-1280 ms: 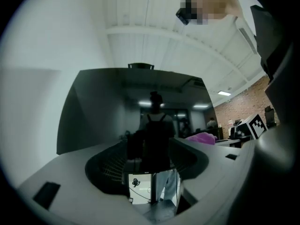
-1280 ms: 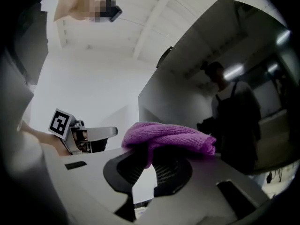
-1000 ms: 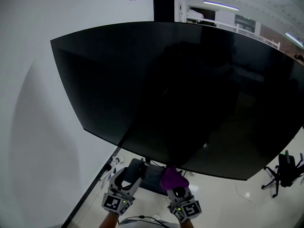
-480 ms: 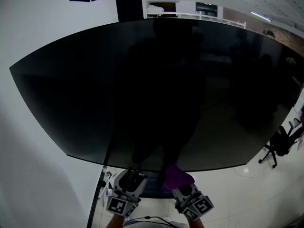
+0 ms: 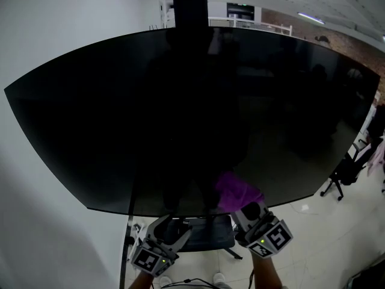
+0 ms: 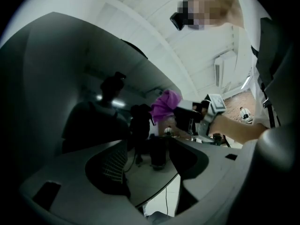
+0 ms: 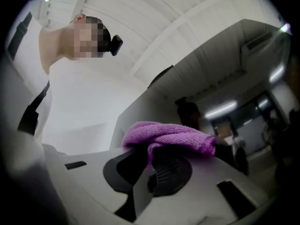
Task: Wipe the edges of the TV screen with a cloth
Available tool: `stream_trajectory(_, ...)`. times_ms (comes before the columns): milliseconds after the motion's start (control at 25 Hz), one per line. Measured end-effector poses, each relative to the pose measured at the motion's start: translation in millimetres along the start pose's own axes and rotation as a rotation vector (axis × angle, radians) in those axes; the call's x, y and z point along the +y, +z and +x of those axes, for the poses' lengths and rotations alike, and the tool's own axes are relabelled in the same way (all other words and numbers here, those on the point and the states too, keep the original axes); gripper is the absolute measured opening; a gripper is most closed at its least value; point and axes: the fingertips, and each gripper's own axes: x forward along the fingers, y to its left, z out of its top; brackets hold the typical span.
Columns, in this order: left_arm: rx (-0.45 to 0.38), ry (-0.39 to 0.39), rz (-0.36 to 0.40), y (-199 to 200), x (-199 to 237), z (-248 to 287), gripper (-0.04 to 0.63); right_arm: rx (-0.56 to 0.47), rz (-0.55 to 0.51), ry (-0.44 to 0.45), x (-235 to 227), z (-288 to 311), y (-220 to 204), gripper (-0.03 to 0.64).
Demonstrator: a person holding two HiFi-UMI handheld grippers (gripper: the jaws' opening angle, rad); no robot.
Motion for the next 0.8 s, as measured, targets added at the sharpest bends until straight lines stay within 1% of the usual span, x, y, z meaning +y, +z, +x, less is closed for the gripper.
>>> stream_trajectory(80, -0.013, -0.016, -0.007, 5, 2, -4, 0.270, -0.043, -0.096, 0.011, -4, 23, 42, 0.041)
stream_trajectory(200, -0.014, -0.023, -0.022, 5, 7, -11, 0.270, -0.099, -0.263, 0.003, -14, 57, 104, 0.041)
stream_trajectory(320, -0.025, -0.030, -0.021, 9, 16, -12, 0.270, -0.147, -0.421, 0.006, -18, 92, 165, 0.042)
stream_trajectory(400, -0.016, -0.049, -0.018, 10, 20, -11, 0.269, -0.179, -0.481, 0.020, -16, 118, 201, 0.043)
stream_trajectory(480, 0.002, -0.076, -0.006, 9, 18, -8, 0.269, -0.198, -0.516, 0.030, -14, 144, 231, 0.043)
stream_trajectory(560, 0.001, -0.094, -0.004, 10, 15, -6, 0.268, -0.191, -0.551, 0.028, -11, 167, 255, 0.043)
stream_trajectory(640, -0.017, -0.103, -0.014, 11, 11, -6, 0.268, -0.169, -0.610, 0.026, -4, 183, 273, 0.043)
stream_trajectory(720, -0.030, -0.114, -0.022, 15, 11, -5, 0.268, -0.137, -0.713, 0.024, 3, 200, 287, 0.043)
stream_trajectory(800, -0.021, -0.139, -0.018, 17, 10, 0, 0.268, -0.087, -0.827, 0.005, 4, 218, 297, 0.044)
